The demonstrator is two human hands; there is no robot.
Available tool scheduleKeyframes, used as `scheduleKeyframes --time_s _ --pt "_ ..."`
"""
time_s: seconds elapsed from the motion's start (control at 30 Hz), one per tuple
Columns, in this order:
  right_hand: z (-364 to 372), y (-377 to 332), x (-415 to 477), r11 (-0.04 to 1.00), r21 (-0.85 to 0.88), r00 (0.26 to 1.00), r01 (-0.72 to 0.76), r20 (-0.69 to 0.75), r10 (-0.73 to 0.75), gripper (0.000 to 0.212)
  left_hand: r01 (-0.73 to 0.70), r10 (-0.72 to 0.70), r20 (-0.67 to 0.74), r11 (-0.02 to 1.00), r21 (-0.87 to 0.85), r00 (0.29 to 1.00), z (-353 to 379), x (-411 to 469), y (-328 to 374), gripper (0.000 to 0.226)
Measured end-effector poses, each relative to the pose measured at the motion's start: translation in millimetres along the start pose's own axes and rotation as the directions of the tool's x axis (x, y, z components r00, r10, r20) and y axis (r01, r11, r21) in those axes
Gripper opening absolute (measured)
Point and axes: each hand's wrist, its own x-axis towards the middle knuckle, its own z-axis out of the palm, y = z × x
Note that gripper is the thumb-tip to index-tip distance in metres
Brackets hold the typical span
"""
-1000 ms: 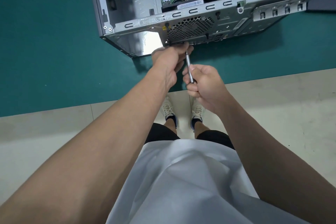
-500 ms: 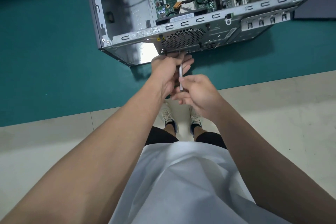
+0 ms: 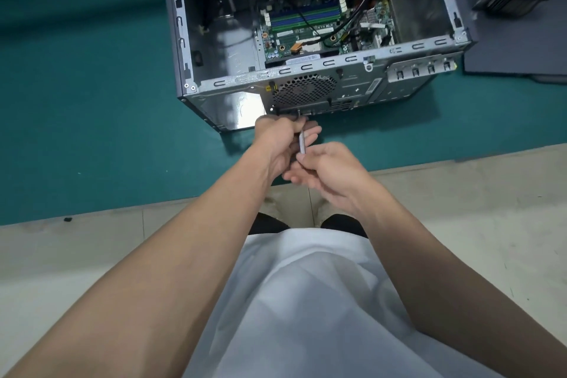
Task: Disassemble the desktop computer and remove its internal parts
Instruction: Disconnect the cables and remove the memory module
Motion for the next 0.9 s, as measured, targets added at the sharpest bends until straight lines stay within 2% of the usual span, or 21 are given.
scheduleKeyframes --time_s 0.1,0.17,0.27,0.3,0.4,0.43,0.53,0.6,0.67,0.73,0.83,0.9 --pt "2 2 1 0.983 -0.175 0.987 0.049 -0.144 -0.074 0.012 -0.028 0.028 0.002 0.999 0.036 1.0 -4 -1 -1 0.009" --pt "5 5 1 0.962 -0.267 0.96 0.056 -0.25 -0.125 0.01 -0.067 0.071 -0.028 0.989 0.13 0.997 -8 -2 -3 0.016" --pt "7 7 1 0.934 -0.354 0.946 0.048 -0.285 -0.157 0.015 -0.069 0.079 -0.054 0.984 0.167 0.995 -10 -1 -4 0.011" --pt "7 6 0 0.946 -0.32 0.958 0.052 -0.252 -0.138 0.014 -0.057 0.067 -0.055 0.986 0.157 0.996 -10 -1 -4 0.008" --pt "5 -1 -3 1.0 0.011 0.998 0.023 -0.062 -0.022 0.018 -0.053 0.055 -0.017 0.993 0.106 0.998 -10 1 -3 0.004" --pt "4 -2 -3 0.998 0.054 0.999 0.015 -0.037 -0.013 0.019 -0.056 0.055 0.007 0.995 0.084 0.998 -11 2 -4 0.006" --pt "4 3 -3 0.994 -0.093 0.983 0.052 -0.169 -0.067 0.018 -0.069 0.068 0.013 0.993 0.099 0.998 -11 0 -7 0.008" --pt "6 6 -4 0.97 -0.23 0.949 0.074 -0.283 -0.139 0.014 -0.101 0.113 -0.037 0.967 0.234 0.993 -11 0 -10 0.017" --pt "7 8 -4 0.962 -0.258 0.927 0.094 -0.33 -0.179 0.014 -0.108 0.13 -0.056 0.951 0.29 0.99 -10 -2 -10 0.018" --pt "6 7 -4 0.974 -0.209 0.947 0.088 -0.285 -0.147 0.013 -0.084 0.104 -0.06 0.961 0.264 0.993 -7 -2 -9 0.01" --pt "4 0 -8 1.0 -0.008 0.997 0.021 -0.076 -0.022 0.019 -0.05 0.066 -0.061 0.968 0.245 0.996 -7 -2 -5 0.003" --pt "2 -3 -8 1.0 -0.012 0.997 0.029 -0.071 -0.029 0.021 -0.059 0.069 -0.031 0.967 0.248 0.997 -8 -2 -5 0.007"
